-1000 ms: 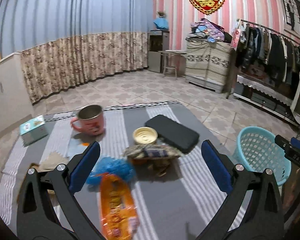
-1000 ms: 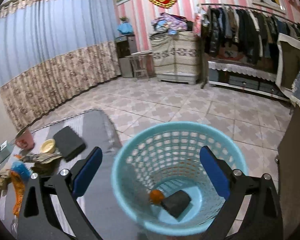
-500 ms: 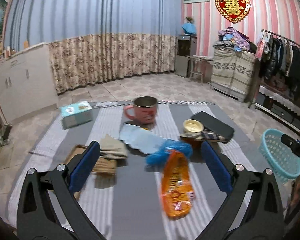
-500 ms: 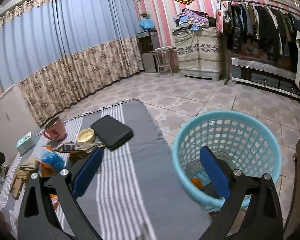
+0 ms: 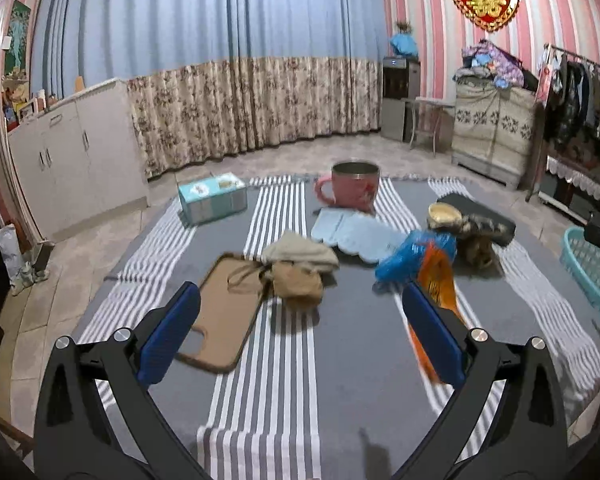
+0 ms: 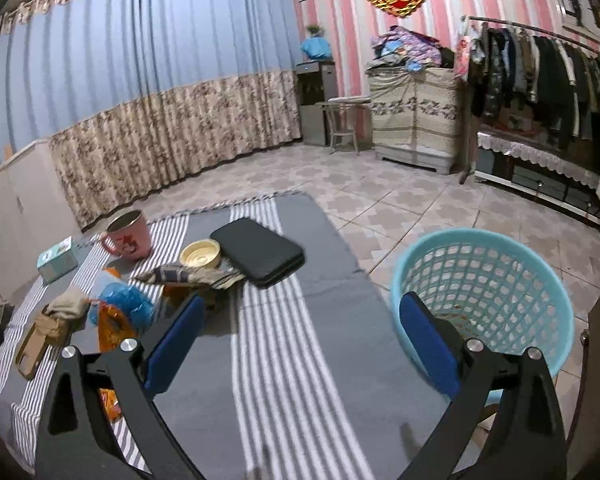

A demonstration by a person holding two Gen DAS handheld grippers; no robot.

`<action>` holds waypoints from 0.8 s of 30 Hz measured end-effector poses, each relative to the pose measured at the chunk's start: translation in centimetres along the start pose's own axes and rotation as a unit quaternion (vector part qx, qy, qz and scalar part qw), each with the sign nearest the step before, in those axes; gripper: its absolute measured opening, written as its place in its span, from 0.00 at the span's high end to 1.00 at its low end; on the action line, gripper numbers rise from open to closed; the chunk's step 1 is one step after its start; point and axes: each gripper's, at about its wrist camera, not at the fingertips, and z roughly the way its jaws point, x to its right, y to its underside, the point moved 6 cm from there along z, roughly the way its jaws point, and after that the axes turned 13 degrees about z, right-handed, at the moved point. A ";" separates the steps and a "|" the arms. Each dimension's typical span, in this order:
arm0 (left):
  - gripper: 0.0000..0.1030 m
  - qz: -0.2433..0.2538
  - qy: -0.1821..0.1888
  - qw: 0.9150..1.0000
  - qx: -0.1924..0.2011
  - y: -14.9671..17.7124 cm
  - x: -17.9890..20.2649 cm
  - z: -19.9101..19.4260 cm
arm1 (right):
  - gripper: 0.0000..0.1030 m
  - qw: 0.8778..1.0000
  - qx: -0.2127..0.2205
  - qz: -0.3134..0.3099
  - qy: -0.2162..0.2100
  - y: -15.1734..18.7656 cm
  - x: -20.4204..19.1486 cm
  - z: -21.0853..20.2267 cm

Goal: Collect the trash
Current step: 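Move both tools back over the striped mat, then grasp the orange snack bag with the left tool while the right tool grasps the patterned wrapper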

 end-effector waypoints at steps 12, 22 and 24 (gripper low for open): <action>0.05 -0.005 0.048 0.998 -0.040 1.3 3.7 3.5 | 0.07 0.998 -0.057 -0.025 0.013 2.0 0.7 2.9; 0.05 0.014 0.079 0.994 -0.071 -1.6 9.4 7.7 | 0.07 0.998 -0.054 0.017 0.009 0.6 2.5 3.4; 0.05 0.023 0.085 0.993 -0.079 -2.0 10.6 8.6 | 0.07 0.998 -0.058 0.026 0.007 0.5 2.8 3.6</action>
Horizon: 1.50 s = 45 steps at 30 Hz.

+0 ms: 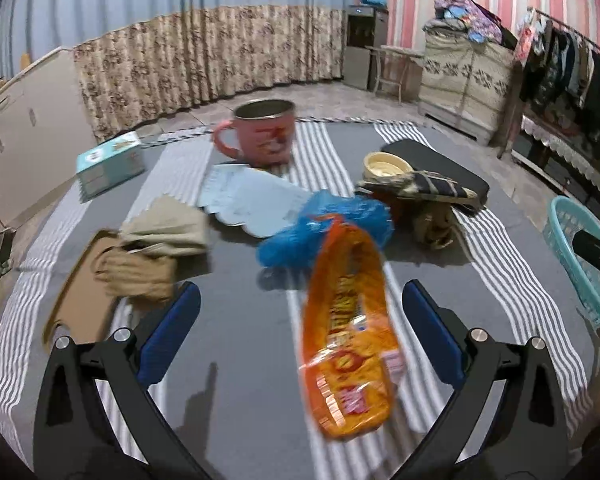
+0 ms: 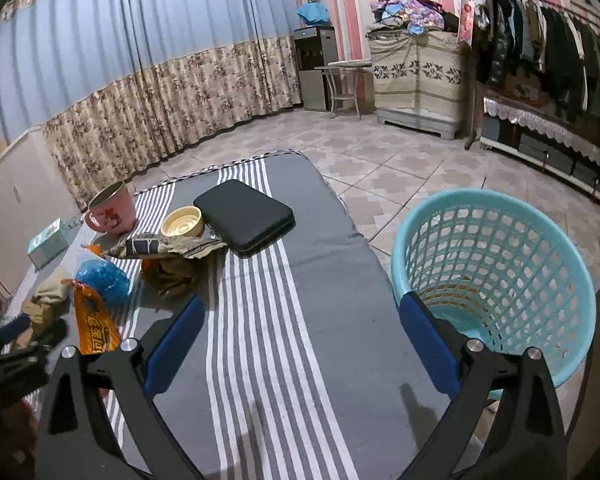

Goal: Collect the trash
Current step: 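Grasp the orange snack bag with the left tool while the right tool grasps the patterned wrapper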

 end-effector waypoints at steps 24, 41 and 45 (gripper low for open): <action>0.90 0.010 0.086 0.994 -0.069 0.7 1.2 2.8 | 0.07 0.999 -0.020 -0.043 0.002 0.1 -1.5 2.1; 0.96 0.013 0.075 0.996 0.038 -2.7 -4.9 -4.5 | 0.07 0.994 -0.016 -0.103 -0.040 0.3 -7.7 1.6; 0.96 -0.001 0.071 0.996 0.047 -3.4 -7.6 -4.9 | 0.07 0.989 -0.027 -0.141 -0.042 1.0 -11.2 2.8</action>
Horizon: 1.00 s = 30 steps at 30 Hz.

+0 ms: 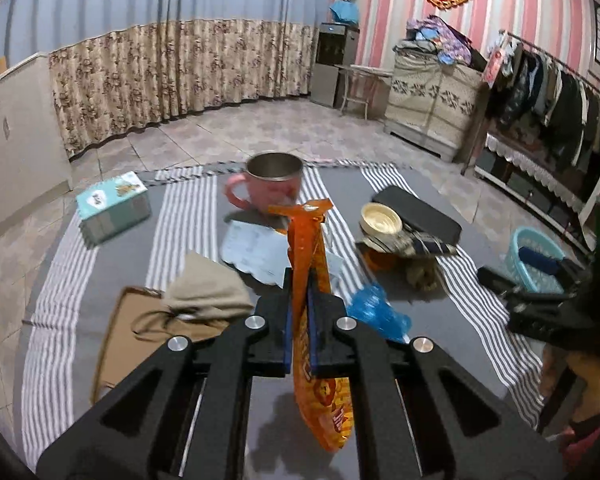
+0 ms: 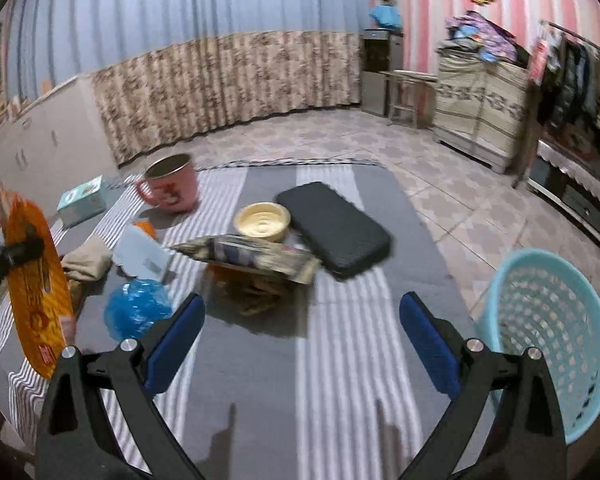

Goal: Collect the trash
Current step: 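Grasp the orange snack bag with the left tool while the right tool grasps the patterned wrapper, then carry the snack bag and wrapper in both tools over the blue basket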

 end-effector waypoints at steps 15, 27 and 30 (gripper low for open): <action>0.96 -0.011 -0.013 1.000 0.010 -0.7 -5.9 0.9 | 0.35 0.996 -0.064 -0.052 0.035 0.4 -4.5 6.4; 0.96 -0.003 -0.016 1.000 0.006 -1.4 -4.5 2.5 | 0.96 0.997 -0.002 -0.074 0.024 -2.1 -3.4 4.0; 0.96 0.007 -0.022 1.000 0.010 -1.9 -3.7 2.4 | 0.98 0.997 0.026 -0.062 0.027 -3.2 -2.1 2.7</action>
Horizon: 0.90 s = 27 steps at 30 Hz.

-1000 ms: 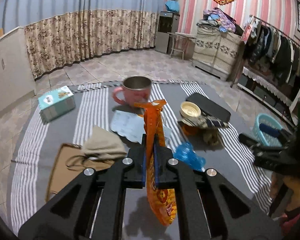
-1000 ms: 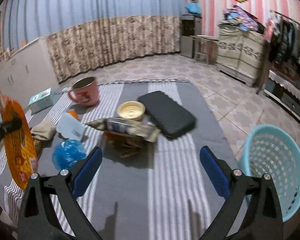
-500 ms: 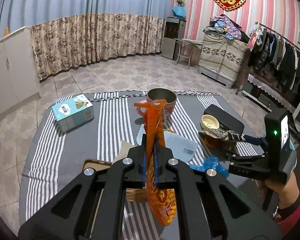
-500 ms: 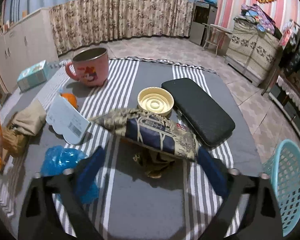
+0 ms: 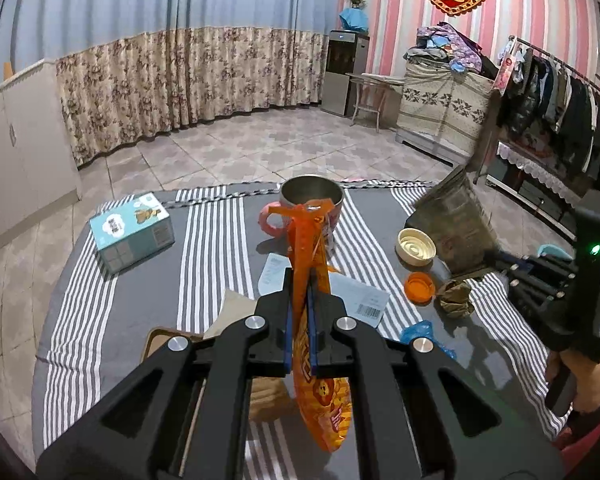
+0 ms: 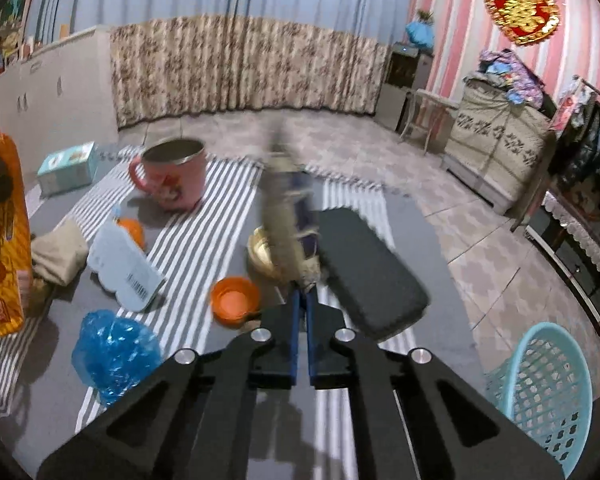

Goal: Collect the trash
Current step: 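Carry the snack bag and wrapper in both tools over the blue basket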

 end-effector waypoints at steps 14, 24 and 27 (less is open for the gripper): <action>0.96 0.021 0.010 0.999 0.030 -3.5 4.5 -1.5 | 0.98 0.993 0.053 0.101 0.004 -2.3 10.2 -5.5; 0.96 0.062 0.045 0.995 0.057 -7.3 12.2 -1.7 | 0.98 0.982 0.075 0.162 0.063 -0.9 20.2 -9.9; 0.96 0.074 0.064 0.993 0.065 -8.4 15.1 -1.4 | 0.98 0.978 0.071 0.174 0.093 0.4 23.6 -10.9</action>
